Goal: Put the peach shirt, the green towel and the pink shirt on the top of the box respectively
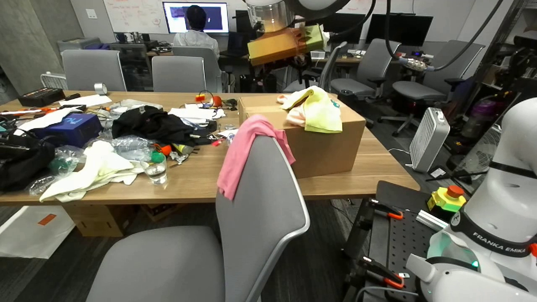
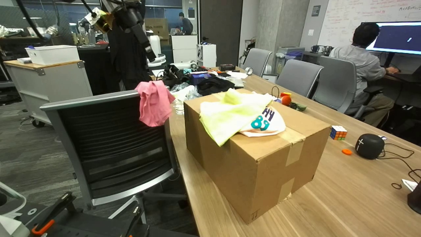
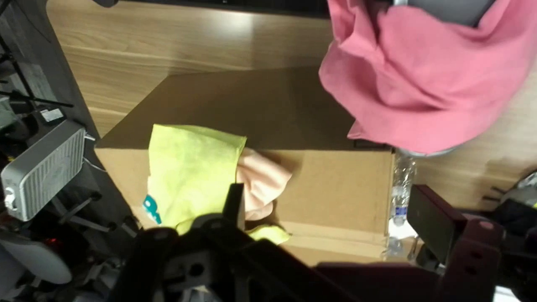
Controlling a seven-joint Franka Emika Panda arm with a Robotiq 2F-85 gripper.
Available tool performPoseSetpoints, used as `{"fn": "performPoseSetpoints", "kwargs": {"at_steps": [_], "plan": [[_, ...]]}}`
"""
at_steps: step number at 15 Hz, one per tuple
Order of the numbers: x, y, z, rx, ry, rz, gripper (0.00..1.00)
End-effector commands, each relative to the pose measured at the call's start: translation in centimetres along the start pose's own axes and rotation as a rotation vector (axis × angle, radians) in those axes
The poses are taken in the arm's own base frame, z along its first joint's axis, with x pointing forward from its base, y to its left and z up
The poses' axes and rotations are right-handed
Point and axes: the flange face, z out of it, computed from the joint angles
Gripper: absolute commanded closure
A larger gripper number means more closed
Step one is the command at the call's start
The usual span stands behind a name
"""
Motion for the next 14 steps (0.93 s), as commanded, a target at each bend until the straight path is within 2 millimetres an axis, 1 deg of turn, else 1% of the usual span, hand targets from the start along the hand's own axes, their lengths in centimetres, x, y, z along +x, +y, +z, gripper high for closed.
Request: {"fn": "performPoseSetpoints", "kwargs": {"at_steps": [1,6,7,8,10,12,14], "plan": [[-1.2,-1.2,-1.2,0.086,-0.104,-0.146,0.0],[-3.8,-3.1,-0.9,0.151,-0.248,-0.356,0.0],[-4.4,-3.6,-0.7,0.155,-0.263,-0.381,0.0],[-5.1,-3.4,-0.6,0.157,-0.277,-0.406,0.0],[-6.2,-4.3,0.0,0.157,-0.29,-0.444,0.0],[-7.0,-5.0,0.5,0.145,-0.288,-0.47,0.0],[-7.4,-5.4,0.9,0.135,-0.278,-0.484,0.0]]}}
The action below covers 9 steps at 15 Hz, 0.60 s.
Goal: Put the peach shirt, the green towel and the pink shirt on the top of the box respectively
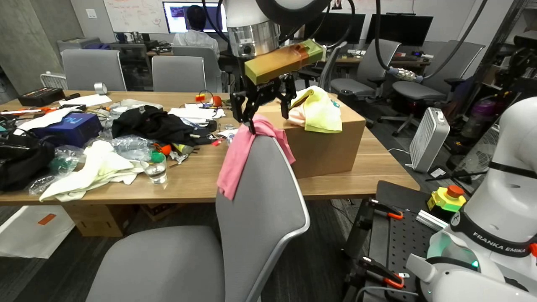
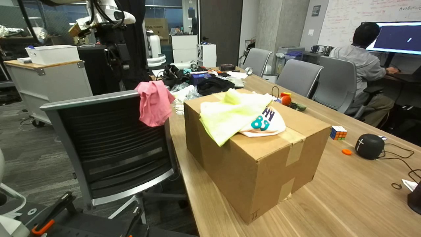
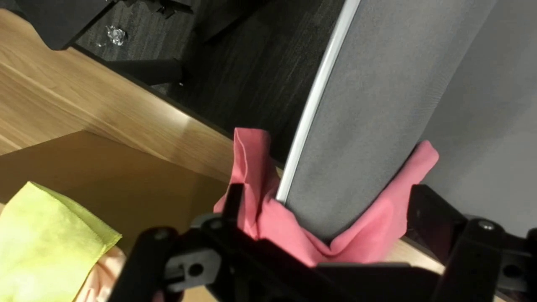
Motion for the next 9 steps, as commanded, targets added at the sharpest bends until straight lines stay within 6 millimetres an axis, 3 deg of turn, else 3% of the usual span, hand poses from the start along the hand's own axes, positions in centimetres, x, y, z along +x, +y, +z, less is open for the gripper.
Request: {"fn": "performPoseSetpoints", "kwargs": {"at_steps": [1,9], "plan": [[0.2,-1.0,0.3,-0.003,0.008,-0.035,0.0],[1.1,-0.6,2.1,-0.027,0.058,-0.042,0.0]]}}
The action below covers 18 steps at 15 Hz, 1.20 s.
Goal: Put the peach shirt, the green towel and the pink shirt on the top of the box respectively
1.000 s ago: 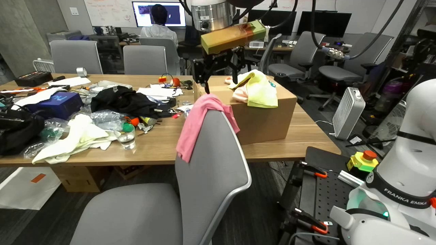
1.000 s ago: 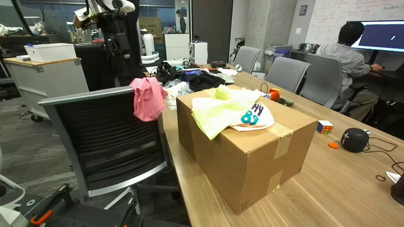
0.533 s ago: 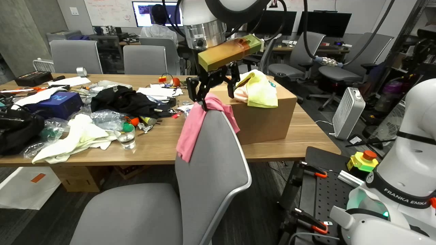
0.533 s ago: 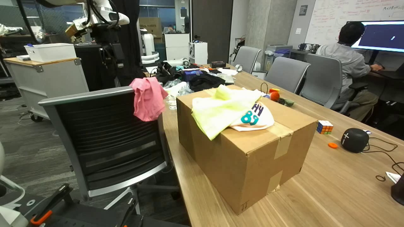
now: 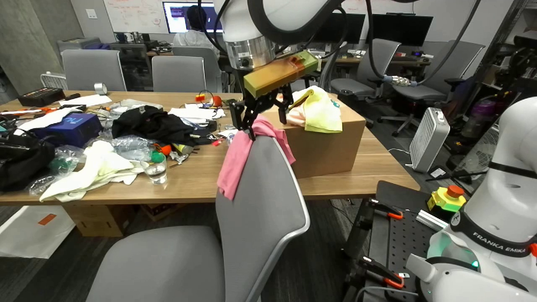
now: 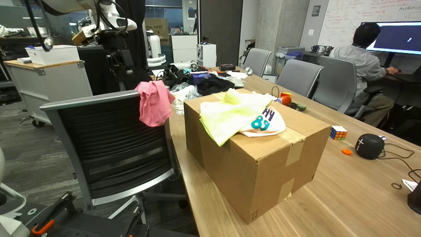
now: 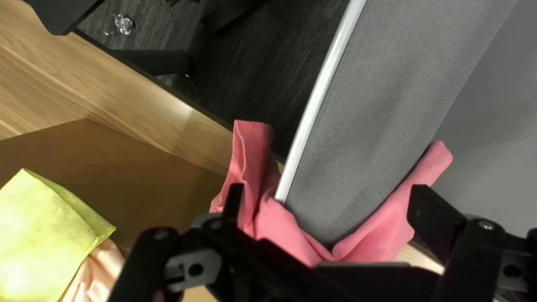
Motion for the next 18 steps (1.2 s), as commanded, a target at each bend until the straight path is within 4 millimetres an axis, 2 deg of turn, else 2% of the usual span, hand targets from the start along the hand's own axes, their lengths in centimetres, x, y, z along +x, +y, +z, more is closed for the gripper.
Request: {"fn": "performPoseSetpoints", "kwargs": {"at_steps": [1,16,17,18], "plan": [[0.8,0.1,0.6,-0.001,0.051,-0.014,0.0],[2.5,0.7,2.7,0.001,0.151,-0.024,0.0],[2.6,0.8,2.8,0.001,0.154,-0.025,0.25],[2.6,0.8,2.8,0.0,0.159,-0.026,0.26]]}}
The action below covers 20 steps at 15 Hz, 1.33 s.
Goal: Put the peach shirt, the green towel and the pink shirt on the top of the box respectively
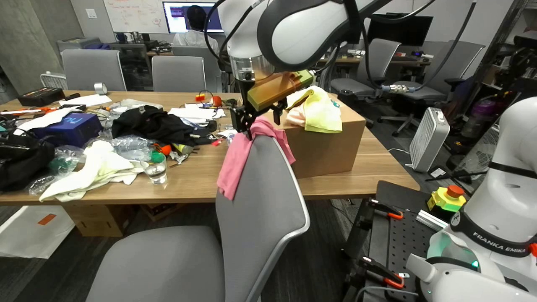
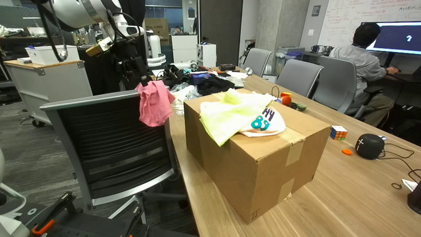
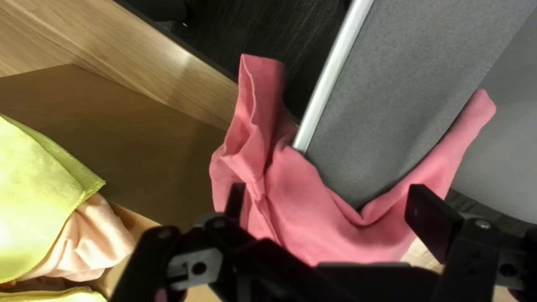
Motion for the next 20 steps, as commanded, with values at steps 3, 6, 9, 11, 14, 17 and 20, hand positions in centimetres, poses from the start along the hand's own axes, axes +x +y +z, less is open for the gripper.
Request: {"fn": "performPoseSetpoints", "kwargs": {"at_steps": [3,6,9,11,14,17,20], "plan": [[0.3,0.4,0.1,-0.002,0.044,0.0,0.51],[0.3,0.5,0.1,-0.002,0.052,-0.002,0.73],[0.4,0.5,-0.1,0.002,0.063,-0.004,0.95],[0.4,0.5,-0.4,0.002,0.074,-0.006,1.0],[0.2,0.3,-2.0,0.0,0.113,-0.02,0.99],[0.6,0.2,-6.5,0.024,0.19,-0.011,0.98],[1.5,0.4,-12.1,0.09,0.26,0.042,0.98]]}}
